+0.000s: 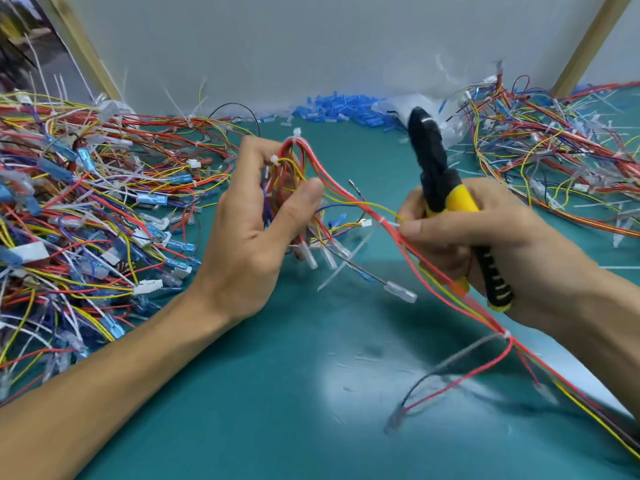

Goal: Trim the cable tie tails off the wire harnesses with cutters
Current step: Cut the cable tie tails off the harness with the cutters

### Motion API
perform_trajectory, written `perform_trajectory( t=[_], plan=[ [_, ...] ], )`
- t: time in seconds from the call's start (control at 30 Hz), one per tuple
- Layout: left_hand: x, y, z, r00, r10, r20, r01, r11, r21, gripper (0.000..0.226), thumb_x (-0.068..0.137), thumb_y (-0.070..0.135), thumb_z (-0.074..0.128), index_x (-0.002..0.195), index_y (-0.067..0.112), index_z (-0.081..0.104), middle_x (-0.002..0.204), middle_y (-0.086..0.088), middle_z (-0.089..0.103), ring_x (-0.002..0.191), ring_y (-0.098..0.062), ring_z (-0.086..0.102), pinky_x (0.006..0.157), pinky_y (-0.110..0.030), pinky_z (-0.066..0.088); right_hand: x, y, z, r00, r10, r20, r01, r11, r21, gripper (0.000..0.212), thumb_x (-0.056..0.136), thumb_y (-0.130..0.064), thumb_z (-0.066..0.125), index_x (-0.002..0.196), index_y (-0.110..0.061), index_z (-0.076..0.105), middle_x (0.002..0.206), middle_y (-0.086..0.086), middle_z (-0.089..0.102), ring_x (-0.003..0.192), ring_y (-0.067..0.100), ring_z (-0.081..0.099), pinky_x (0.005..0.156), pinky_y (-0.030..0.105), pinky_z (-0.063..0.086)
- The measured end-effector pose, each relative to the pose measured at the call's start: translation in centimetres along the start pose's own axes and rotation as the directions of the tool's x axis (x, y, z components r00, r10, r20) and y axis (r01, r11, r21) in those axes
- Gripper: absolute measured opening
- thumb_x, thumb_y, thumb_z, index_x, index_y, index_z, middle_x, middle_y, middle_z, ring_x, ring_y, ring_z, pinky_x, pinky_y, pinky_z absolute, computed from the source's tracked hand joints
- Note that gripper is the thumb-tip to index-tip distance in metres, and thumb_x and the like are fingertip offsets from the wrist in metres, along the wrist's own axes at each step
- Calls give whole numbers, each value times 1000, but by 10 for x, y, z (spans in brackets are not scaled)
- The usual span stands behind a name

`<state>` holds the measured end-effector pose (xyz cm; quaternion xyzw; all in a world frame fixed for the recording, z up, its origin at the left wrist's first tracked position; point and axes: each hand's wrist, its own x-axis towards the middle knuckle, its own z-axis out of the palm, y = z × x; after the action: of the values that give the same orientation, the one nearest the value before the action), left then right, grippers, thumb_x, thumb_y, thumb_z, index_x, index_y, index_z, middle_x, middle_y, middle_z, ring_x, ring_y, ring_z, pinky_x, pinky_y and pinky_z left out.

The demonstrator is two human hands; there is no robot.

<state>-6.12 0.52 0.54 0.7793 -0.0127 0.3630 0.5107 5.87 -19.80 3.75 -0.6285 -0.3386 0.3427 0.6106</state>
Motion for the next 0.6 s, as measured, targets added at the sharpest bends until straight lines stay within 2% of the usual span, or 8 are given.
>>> perform_trajectory(
  t=[0.07,0.13,0.2,0.33,0.4,0.47,0.6],
  plan=[
    [-2,-1,-1,1000,14,15,-13,999,-47,28,101,31,64,122,27,45,87,3,57,74,-32,60,63,-40,57,0,-4,-2,995,36,-95,-28,996,85,12,69,-7,72,66,-13,62,61,5,27,52,16,20,50,26,16],
    [-4,-1,-2,999,12,45,-8,997,-81,40,95,27,65,128,36,43,95,8,62,88,-38,63,72,-54,56,-1,-8,-4,980,50,-191,-28,993,116,10,69,-14,70,66,-15,60,63,6,24,58,23,14,53,31,16],
    [-4,-1,-1,998,5,56,-1,998,-68,48,92,25,65,132,36,40,99,5,66,90,-38,62,78,-58,50,-2,-11,-4,966,43,-256,-12,993,121,8,71,-18,67,67,-15,60,62,7,26,61,27,16,52,31,19],
    [1,-2,-1,1000,4,-7,-4,1000,-20,58,94,11,65,139,25,31,95,-10,65,84,-31,61,81,-39,47,-3,-12,-6,947,36,-319,-9,996,85,6,72,-20,66,73,-14,64,76,20,40,60,33,27,49,29,27],
    [4,-2,-1,999,17,-46,-16,1000,22,61,93,2,64,139,23,29,92,-12,65,83,-36,61,78,-42,46,-2,-11,-8,946,62,-317,-41,997,72,9,80,-18,66,72,-14,69,77,23,47,53,33,35,49,29,32],
    [6,-4,-1,996,13,-88,-6,997,79,64,92,-3,64,138,23,29,89,-11,65,81,-35,61,75,-41,46,0,-13,-11,950,112,-291,-101,993,54,20,88,-16,63,70,-12,71,71,22,51,48,28,44,47,29,34],
    [7,-10,-5,989,-17,-149,43,983,178,60,90,-4,68,132,24,36,87,1,63,81,-25,60,81,-26,44,10,-19,-14,946,219,-237,-189,971,144,23,95,-12,55,74,-7,65,69,18,58,42,23,42,44,26,33]
  ],
)
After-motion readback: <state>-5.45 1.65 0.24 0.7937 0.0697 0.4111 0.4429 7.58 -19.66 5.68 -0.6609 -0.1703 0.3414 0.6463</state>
